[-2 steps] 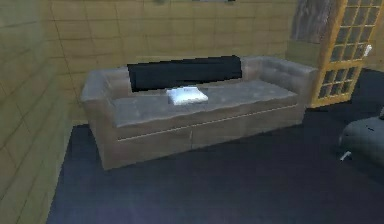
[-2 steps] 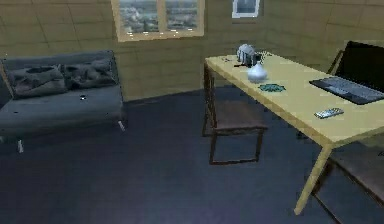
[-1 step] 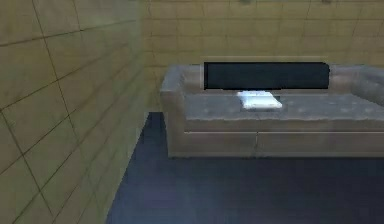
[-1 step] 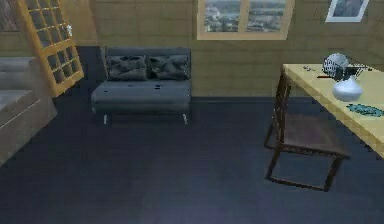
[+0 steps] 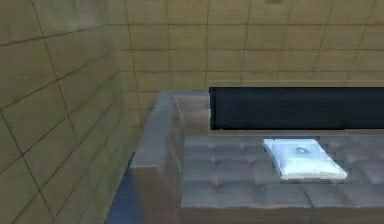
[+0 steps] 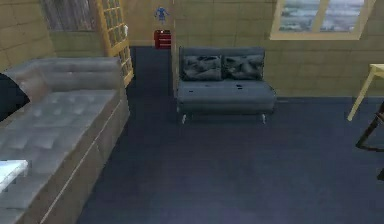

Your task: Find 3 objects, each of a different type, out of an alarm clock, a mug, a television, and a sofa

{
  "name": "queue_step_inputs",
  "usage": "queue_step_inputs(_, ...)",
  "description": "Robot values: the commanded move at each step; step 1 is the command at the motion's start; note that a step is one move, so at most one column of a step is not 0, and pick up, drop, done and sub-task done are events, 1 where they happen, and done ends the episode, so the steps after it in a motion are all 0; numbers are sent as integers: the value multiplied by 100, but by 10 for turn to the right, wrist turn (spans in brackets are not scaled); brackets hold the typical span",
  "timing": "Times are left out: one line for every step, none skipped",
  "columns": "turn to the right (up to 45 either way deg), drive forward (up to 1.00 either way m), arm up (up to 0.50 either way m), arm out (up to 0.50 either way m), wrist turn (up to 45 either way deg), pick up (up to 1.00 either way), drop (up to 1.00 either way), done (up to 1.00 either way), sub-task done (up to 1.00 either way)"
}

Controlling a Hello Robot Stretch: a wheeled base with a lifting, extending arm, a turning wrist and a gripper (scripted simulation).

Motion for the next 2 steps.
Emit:
queue_step_inputs(-60, 0, 0, 0, 0, 0, 0, 0, 0)
queue_step_inputs(0, 5, 0, 0, 0, 0, 0, 0, 0)
